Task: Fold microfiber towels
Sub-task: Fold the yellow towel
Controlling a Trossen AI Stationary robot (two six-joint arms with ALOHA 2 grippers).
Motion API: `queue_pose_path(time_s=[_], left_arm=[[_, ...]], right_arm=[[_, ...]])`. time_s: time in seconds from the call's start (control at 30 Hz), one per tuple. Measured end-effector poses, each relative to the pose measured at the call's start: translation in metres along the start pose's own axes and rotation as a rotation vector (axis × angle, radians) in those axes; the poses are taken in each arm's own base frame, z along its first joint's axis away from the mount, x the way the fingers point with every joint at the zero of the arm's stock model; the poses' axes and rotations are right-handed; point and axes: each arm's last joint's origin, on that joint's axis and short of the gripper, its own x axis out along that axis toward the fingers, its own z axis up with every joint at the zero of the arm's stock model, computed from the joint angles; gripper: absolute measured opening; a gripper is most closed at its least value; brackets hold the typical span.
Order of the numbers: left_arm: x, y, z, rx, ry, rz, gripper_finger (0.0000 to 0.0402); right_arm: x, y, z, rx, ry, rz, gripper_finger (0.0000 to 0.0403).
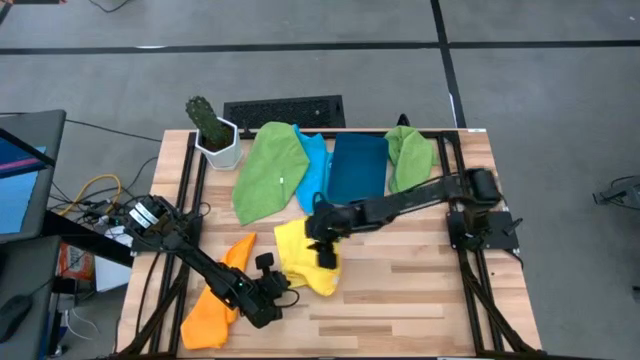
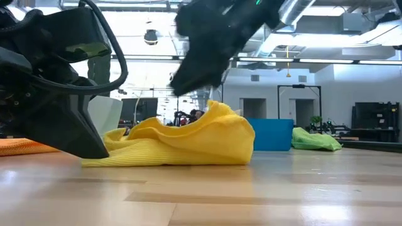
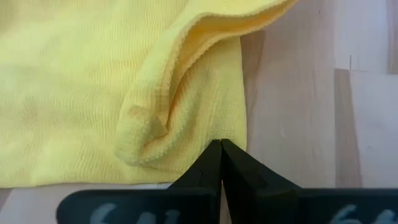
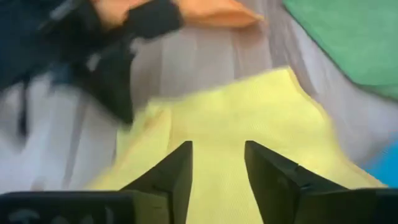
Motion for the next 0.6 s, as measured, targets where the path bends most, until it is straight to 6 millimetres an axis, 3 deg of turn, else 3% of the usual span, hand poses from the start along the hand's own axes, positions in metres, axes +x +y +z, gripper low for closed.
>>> queue_pose_path(time_s=[0.13, 0.27, 0.43, 0.6], left_arm=[[0.0, 0.0, -0.001, 0.01, 0.008, -0.003, 0.0], [0.0, 0.0, -0.001, -0.002, 0.008, -0.003, 0.0], [0.0, 0.0, -0.001, -0.005, 0.01, -0.004, 0.0], [0.001, 0.0, -0.001, -0.004, 0.013, -0.006, 0.0]], right_arm=[[-0.037, 0.036, -0.015, -0.169, 0.055, 0.068, 0.0182], [-0.048, 0.076, -0.04, -0.263, 0.057, 0.087, 0.0178], [-0.028, 0.115, -0.061, -0.396, 0.016, -0.009, 0.018], [0.002, 0.126, -0.07, -0.43, 0.033, -0.031, 0.0205]])
